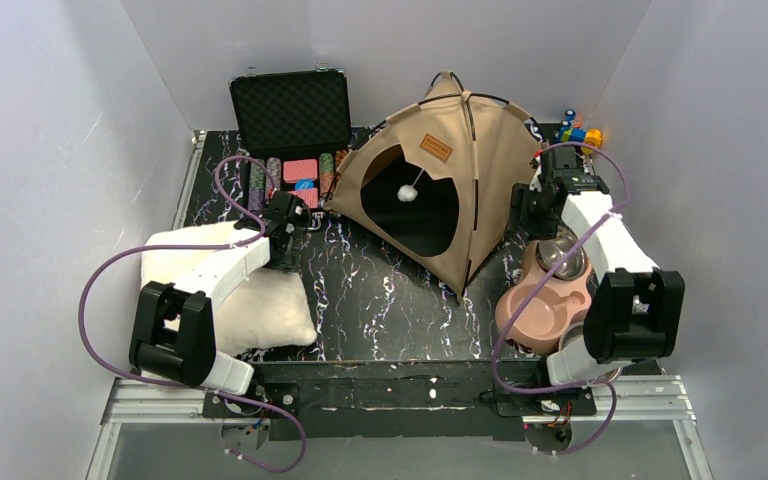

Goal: Set up the pet tent

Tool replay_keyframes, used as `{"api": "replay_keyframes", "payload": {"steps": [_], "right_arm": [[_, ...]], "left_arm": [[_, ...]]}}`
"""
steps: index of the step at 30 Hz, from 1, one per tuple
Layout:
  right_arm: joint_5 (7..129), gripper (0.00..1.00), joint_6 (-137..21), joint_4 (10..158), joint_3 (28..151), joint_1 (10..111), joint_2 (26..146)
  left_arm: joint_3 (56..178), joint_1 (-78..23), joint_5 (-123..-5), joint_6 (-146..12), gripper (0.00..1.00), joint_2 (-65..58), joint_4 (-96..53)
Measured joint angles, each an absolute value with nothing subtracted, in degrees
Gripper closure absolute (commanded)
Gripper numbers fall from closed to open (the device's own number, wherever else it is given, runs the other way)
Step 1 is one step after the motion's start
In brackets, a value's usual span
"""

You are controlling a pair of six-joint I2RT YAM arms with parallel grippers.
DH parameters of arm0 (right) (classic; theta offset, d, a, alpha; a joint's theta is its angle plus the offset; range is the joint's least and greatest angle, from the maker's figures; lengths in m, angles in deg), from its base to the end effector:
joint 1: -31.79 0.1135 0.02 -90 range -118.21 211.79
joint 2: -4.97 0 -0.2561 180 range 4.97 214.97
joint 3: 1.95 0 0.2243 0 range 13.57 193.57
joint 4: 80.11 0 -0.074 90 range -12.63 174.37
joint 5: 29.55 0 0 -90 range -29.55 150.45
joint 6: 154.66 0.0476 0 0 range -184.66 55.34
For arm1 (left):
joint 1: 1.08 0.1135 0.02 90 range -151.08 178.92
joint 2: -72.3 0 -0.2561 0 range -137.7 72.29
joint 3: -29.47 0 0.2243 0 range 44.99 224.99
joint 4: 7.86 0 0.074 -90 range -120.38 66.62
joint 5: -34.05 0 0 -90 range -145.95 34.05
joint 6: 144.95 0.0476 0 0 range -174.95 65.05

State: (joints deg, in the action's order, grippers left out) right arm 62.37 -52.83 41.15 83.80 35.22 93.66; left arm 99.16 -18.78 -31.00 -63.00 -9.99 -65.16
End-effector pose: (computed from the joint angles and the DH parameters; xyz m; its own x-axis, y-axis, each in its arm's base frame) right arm 0.2952 0.0193 0.2510 -0.8756 0.1528 -0.4583 0.1061 0.9863 0.1261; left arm 0.2393 -0.0553 0.2083 -0.9051 0.1556 -0.3957 0.0109 0.9389 0.3441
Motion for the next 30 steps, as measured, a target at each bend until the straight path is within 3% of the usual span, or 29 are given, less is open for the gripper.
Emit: {"api": "replay_keyframes", "payload": {"steps": [8,20,30], "right_arm": [[63.9,0.34,-50.8,43.2,81.5,33.6,85.0],[72.1,0.35,-49.9,45.6,76.6,24.8,94.6],[73.1,0.34,-49.4,44.3,79.0,25.1,83.3]], "left_arm": [[99.2,-18.8,-31.1,-62.9,0.38,-10.0,-65.2],[99.2,-18.8,-31.3,-62.8,0.37,-9.6,-65.2],[99.2,-18.8,-31.0,-62.9,0.30,-9.7,-65.3]]}}
